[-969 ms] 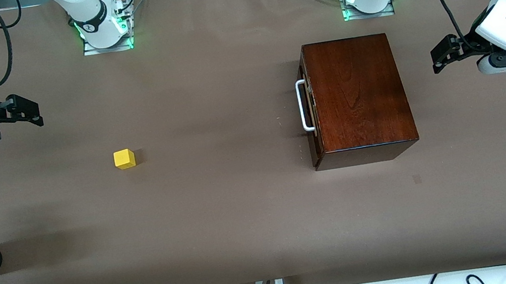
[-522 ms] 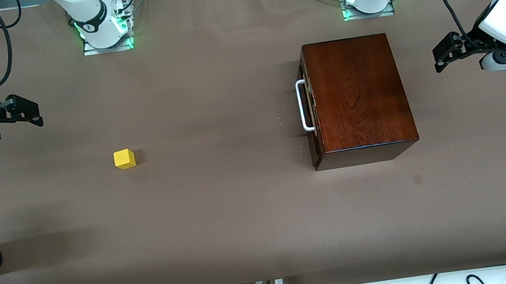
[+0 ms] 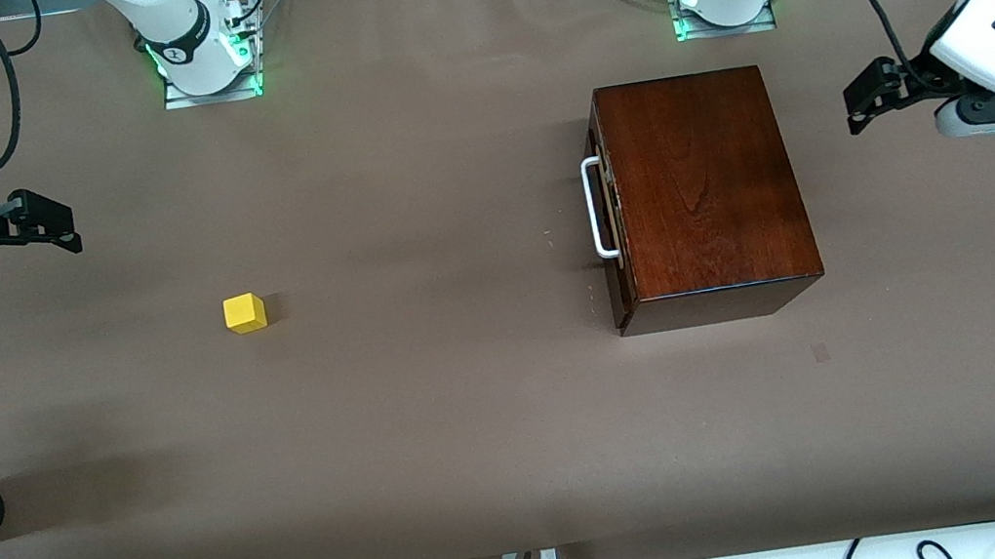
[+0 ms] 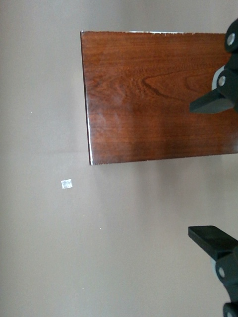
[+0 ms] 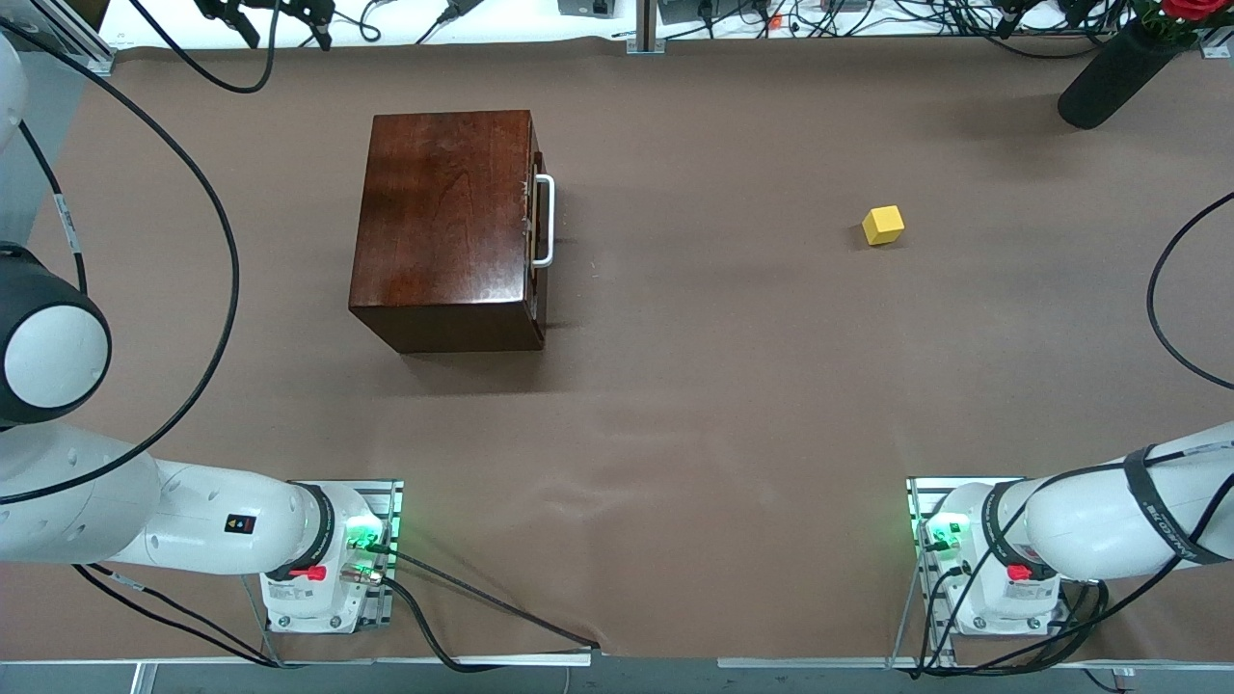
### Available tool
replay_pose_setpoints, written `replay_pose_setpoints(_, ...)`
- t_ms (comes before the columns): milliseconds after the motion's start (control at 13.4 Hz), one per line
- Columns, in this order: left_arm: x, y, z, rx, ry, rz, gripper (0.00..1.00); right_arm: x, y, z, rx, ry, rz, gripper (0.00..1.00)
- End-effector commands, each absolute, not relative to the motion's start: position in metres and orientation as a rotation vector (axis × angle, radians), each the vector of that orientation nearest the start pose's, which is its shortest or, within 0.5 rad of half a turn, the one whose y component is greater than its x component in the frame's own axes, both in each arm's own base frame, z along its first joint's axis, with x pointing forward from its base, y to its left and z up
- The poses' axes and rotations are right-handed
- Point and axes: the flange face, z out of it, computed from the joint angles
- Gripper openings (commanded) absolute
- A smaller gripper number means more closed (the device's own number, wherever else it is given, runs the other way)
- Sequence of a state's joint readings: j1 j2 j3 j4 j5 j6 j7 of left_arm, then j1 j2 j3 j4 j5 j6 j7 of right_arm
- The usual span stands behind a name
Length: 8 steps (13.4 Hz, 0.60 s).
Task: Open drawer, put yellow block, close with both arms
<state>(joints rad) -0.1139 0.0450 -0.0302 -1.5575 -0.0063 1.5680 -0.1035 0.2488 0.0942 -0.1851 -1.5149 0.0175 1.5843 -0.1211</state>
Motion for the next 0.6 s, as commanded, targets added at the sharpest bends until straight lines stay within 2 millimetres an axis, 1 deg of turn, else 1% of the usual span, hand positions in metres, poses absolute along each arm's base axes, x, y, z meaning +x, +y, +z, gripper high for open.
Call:
replay_pose_setpoints(0,0.545,-0.144,0.614,-3.153,0.010,0.057,1.00,0.586,0.042,0.604,-3.128,-0.273,0.017,1.00)
replay_pose_setpoints(224,0.532,-0.227,0.599,-3.150,-0.080,0.045,1.00,0.585,0.044,0.604,-3.127,-0.280,0.019,1.00)
replay_pose_setpoints(373,0.514,-0.283,0.586,-3.156,-0.123,0.060,1.00,0.585,0.044,0.604,-3.127,-0.268,0.019,1.00)
replay_pose_setpoints(522,0.493,-0.336,0.570,-3.120,-0.112,0.044,1.00,0.585,0.046,0.604,-3.127,-0.272,0.019,1.00)
